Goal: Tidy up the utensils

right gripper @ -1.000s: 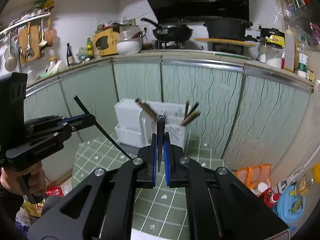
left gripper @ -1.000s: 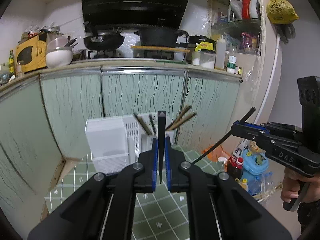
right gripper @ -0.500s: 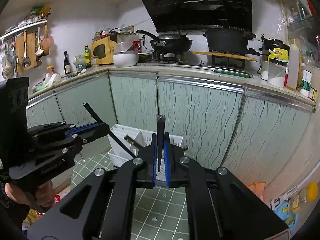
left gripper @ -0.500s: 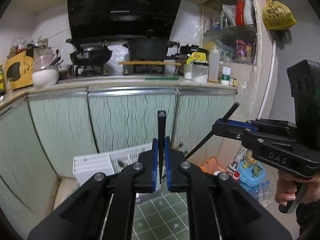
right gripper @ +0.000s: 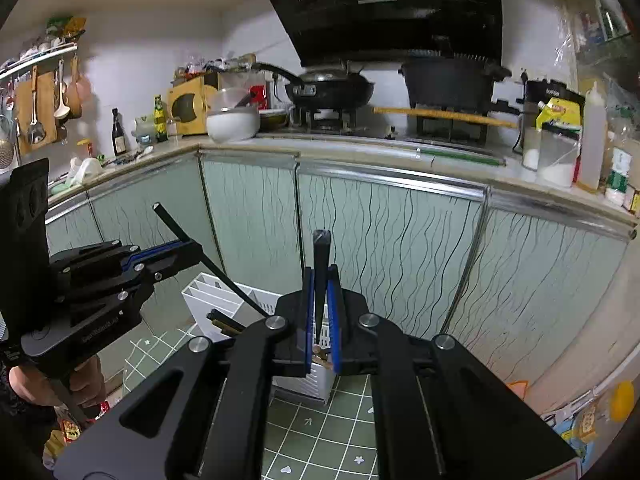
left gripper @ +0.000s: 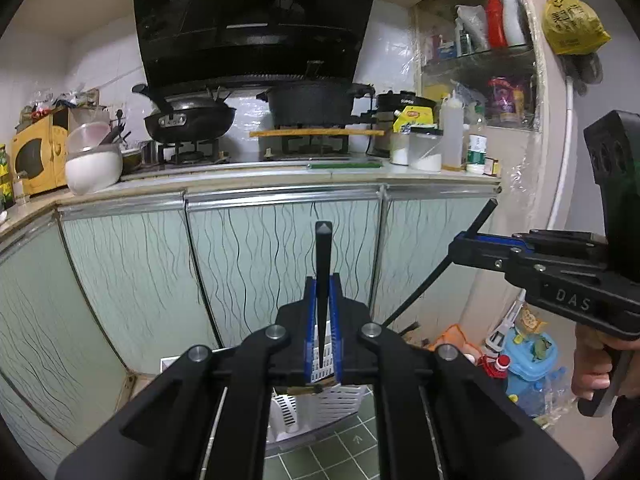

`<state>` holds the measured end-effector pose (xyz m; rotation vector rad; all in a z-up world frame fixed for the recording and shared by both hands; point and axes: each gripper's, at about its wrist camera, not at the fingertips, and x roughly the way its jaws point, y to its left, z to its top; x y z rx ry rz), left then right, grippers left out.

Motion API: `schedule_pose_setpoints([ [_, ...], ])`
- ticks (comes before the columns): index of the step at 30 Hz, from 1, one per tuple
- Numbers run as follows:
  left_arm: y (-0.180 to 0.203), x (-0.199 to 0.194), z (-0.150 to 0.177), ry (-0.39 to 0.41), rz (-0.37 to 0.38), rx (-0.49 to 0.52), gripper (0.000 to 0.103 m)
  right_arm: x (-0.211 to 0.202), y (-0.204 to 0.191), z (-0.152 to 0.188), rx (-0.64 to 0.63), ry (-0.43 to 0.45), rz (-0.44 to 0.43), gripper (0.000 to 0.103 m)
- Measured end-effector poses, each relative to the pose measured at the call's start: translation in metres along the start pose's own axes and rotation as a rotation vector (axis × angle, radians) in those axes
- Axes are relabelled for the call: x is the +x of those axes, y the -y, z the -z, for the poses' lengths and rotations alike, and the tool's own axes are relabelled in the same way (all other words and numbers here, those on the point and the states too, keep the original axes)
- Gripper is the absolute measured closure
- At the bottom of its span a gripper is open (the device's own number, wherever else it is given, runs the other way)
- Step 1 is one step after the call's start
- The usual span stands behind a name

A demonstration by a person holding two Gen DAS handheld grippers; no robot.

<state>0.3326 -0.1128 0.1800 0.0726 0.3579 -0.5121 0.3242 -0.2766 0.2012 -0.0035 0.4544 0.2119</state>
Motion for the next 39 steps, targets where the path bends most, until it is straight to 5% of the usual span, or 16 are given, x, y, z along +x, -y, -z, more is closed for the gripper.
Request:
schedule_pose_setpoints([
  [9,-0.011,0.04,0.019,-0.055,0.036,0.017,0.092,0.053,0.008,0.017,0.018,-0.079,-0.013,0.096],
  [11,-0.013,0.047,0.023,-0.075,0.006,0.036,0.037,0.063,0.011,0.021,0.01,-0.093,-0.01,0.076],
  [12,-0.014,0.044,0.026,-0.055,-0.031,0.039,0.005,0.068,0.012,0.024,0.003,-0.104,0.005,0.04],
  [13,-0.017,0.038,0.029,-0.013,-0.068,0.04,0.005,0.07,0.015,0.027,0.0,-0.106,0.028,0.019],
  [18,-0.025,0.027,0.032,-0.029,-0.096,0.037,0.005,0.06,0.03,0.039,0.024,-0.084,0.067,0.007],
  [39,-0.007,-0.053,0.08,-0.08,-0.128,0.014,0.005,-0.017,-0.006,0.097,-0.045,-0.073,0.103,0.008],
])
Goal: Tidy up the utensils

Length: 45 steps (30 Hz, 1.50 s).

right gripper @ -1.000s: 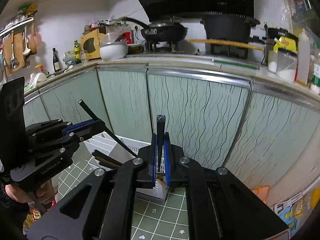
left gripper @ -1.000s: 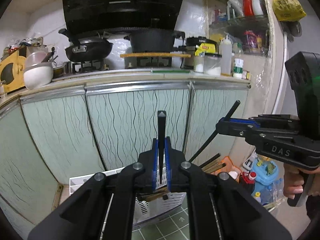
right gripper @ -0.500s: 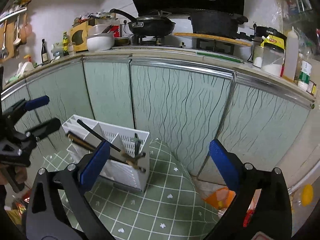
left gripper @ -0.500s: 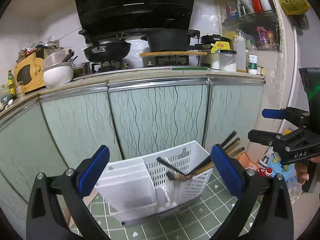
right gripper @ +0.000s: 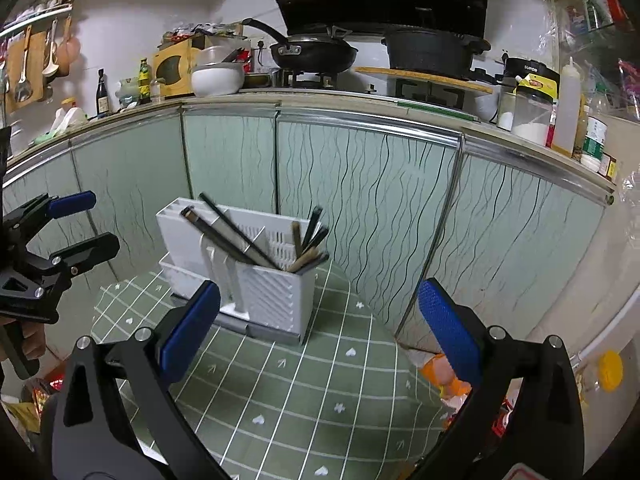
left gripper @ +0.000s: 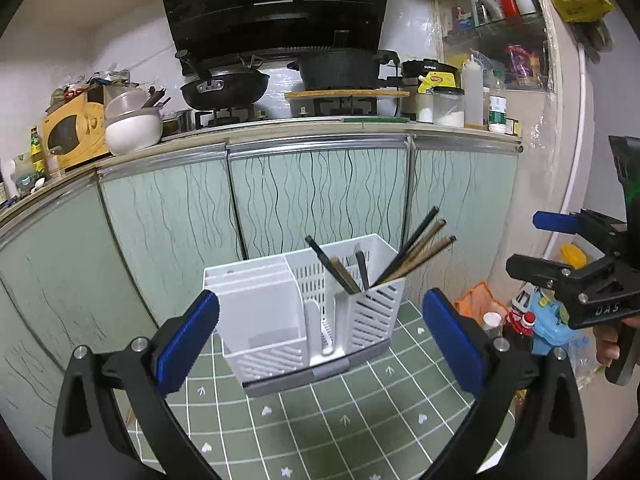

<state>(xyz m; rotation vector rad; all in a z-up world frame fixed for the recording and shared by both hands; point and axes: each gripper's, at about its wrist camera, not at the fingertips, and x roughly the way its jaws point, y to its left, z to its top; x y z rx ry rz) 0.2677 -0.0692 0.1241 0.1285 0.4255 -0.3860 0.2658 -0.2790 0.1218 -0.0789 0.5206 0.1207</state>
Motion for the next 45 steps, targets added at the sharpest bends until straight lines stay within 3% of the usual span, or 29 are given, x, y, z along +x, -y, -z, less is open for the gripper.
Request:
schedule_pose_setpoints([
  [16,0.001,-0.05,0.061,0.035,-0.109,-0.081,0.005,-0.044,-0.04,0.06,-0.041,0.022,0.049,0.008],
  [22,0.003,-0.06,0.092,0.027,-0.116,-0.055,0.005,-0.055,-0.051,0.088,-0.017,0.032,0.081,0.008],
  [34,-0.004,-0.079,0.149,-0.011,-0.18,-0.094,0.005,-0.058,-0.07,0.148,0.015,-0.003,0.127,0.008],
  [45,-0.009,-0.095,0.174,-0.024,-0.21,-0.177,0.005,-0.061,-0.075,0.17,0.058,-0.01,0.147,0.008],
])
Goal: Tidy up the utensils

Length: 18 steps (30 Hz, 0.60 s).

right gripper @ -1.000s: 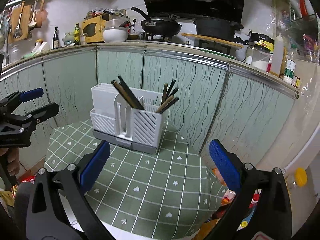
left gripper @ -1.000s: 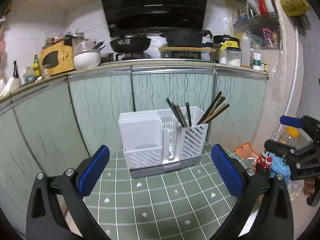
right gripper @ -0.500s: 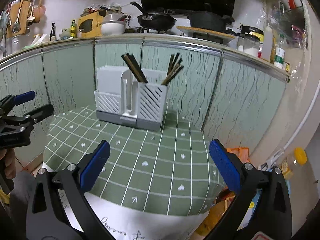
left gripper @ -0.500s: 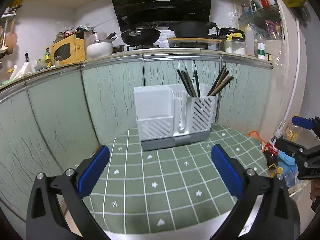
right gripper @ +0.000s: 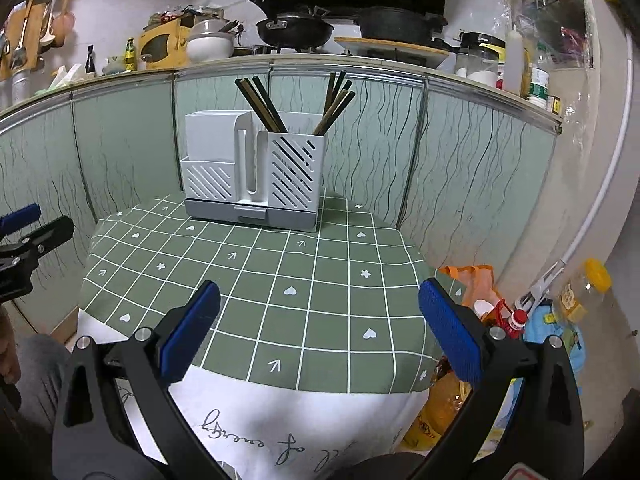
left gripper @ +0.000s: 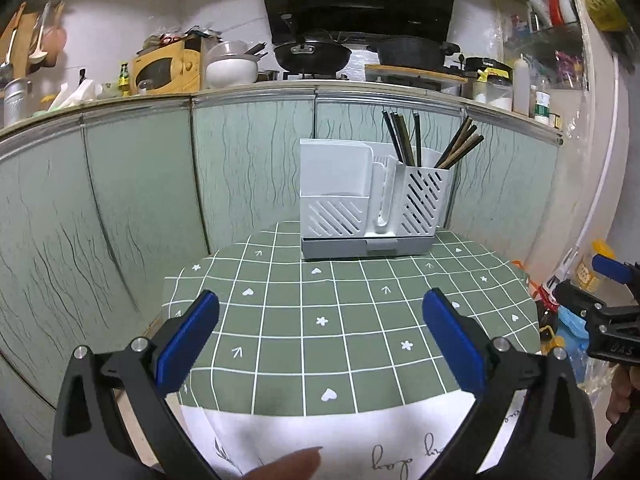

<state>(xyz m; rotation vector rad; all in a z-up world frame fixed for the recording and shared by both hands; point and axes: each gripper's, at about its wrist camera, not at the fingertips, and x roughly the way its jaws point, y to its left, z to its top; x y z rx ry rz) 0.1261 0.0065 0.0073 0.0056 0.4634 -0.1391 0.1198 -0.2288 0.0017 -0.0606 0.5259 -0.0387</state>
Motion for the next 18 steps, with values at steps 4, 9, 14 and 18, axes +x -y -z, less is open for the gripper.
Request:
schedule_pose_setpoints([
  [4,0.002,-0.002,0.006,-0.021,-0.047,0.013,0.005,-0.005,-0.003,0.001,-0.007,0.011,0.007,0.007],
  [9,0.0,-0.009,0.009,-0.011,-0.082,0.011,0.005,-0.007,-0.007,0.002,-0.012,0.007,0.001,0.008],
  [14,-0.002,-0.013,0.009,-0.026,-0.087,-0.002,0.005,-0.007,-0.008,0.001,0.0,0.001,-0.006,0.007],
  [18,-0.002,-0.015,0.008,-0.025,-0.089,0.005,0.005,-0.008,-0.008,-0.002,0.0,0.001,-0.006,0.008],
])
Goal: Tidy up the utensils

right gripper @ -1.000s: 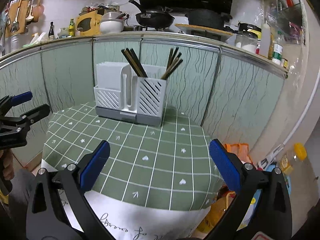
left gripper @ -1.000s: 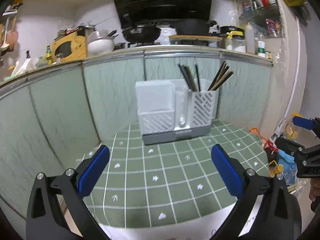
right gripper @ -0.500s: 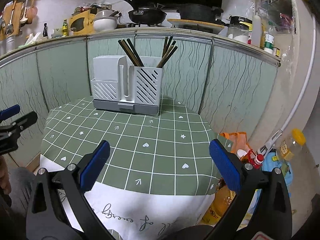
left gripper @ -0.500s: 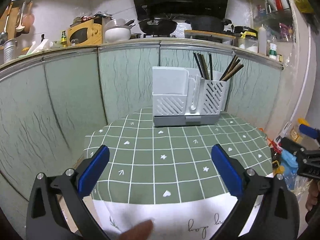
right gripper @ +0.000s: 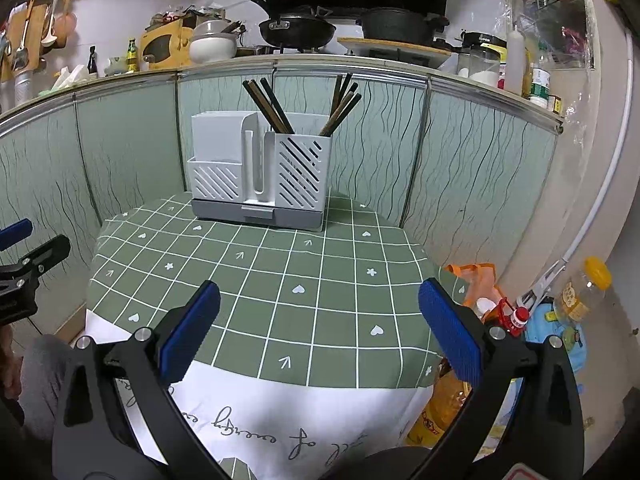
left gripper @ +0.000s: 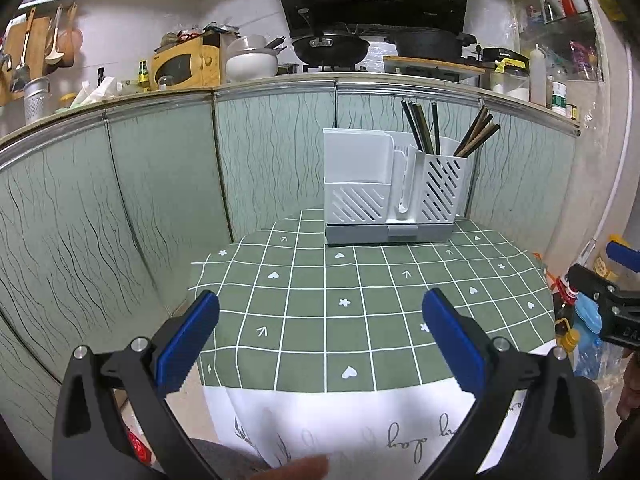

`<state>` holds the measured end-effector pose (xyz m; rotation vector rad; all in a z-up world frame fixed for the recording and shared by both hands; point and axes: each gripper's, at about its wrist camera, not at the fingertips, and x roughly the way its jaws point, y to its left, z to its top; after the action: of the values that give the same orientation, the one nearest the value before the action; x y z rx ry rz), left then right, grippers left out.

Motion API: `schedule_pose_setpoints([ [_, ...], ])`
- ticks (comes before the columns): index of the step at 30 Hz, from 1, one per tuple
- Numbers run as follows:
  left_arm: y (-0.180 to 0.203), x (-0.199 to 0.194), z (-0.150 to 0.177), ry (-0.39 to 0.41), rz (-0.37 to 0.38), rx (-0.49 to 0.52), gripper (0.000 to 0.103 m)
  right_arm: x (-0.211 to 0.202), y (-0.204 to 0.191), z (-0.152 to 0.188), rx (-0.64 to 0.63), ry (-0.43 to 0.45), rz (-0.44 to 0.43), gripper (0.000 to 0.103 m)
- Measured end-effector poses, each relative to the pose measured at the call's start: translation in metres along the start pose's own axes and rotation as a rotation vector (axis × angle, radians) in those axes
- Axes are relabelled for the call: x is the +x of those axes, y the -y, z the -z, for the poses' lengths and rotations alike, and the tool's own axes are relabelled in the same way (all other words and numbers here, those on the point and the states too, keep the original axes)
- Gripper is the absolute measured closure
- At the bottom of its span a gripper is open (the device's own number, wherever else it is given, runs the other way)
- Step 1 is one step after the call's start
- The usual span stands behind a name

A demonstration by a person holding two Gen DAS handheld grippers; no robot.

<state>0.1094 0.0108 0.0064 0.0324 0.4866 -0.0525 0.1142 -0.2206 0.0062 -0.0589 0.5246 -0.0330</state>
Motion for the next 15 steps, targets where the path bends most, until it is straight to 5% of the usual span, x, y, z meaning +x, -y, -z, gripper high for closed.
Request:
schedule_pose_setpoints([
  [15,0.0021,-0.0016,0.0004,-0.006,0.008,0.019,0.005,-0.0057,-0.0023,-0.0051,-0.011,-0.008,0.015,0.008],
])
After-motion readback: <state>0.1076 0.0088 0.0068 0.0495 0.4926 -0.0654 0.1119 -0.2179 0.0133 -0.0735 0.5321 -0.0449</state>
